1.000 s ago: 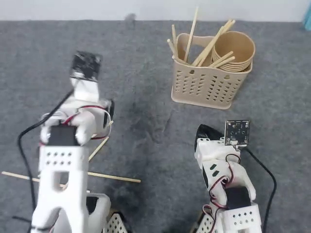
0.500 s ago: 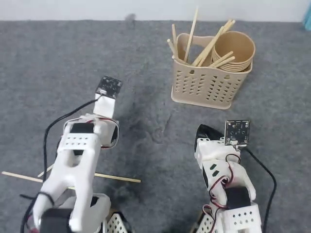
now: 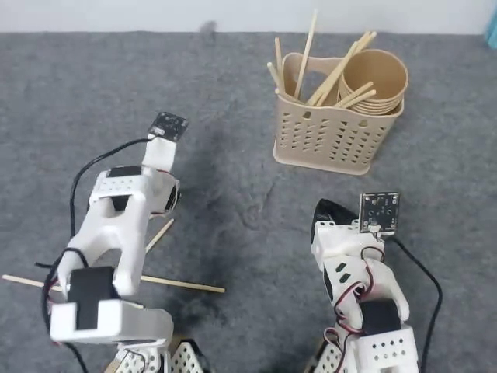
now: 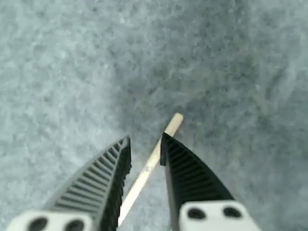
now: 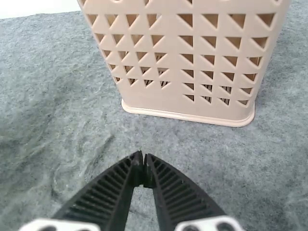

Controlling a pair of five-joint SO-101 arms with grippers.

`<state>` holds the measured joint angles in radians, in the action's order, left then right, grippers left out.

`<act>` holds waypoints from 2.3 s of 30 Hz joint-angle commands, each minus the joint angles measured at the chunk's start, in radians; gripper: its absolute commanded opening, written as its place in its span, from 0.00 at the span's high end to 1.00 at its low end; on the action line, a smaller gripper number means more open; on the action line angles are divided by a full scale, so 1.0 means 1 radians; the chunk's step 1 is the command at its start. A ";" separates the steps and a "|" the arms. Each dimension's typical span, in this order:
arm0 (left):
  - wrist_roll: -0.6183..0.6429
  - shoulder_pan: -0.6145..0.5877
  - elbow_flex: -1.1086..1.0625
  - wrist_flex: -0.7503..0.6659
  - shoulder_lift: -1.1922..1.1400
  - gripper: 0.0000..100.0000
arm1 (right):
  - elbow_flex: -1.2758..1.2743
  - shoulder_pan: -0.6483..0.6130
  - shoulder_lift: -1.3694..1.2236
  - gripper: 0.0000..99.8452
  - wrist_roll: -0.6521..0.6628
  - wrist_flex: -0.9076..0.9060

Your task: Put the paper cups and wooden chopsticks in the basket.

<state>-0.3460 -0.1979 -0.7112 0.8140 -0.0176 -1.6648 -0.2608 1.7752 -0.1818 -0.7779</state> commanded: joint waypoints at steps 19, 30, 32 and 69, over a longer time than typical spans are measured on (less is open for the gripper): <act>-0.157 0.018 0.176 0.252 -0.020 0.89 | -0.021 -0.002 -0.005 0.99 0.018 -0.007; -0.196 0.077 0.173 0.252 -0.100 0.89 | -0.021 0.002 -0.005 0.99 0.018 -0.007; -0.195 0.084 0.214 0.261 -0.153 0.89 | -0.021 0.004 -0.005 0.99 0.018 -0.007; 0.035 0.061 0.483 0.470 0.292 0.99 | -0.021 0.004 -0.004 0.99 0.018 -0.007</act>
<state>-0.3874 -0.1596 -0.2340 1.2927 0.1297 -1.6648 -0.2608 1.7752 -0.1818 -0.7779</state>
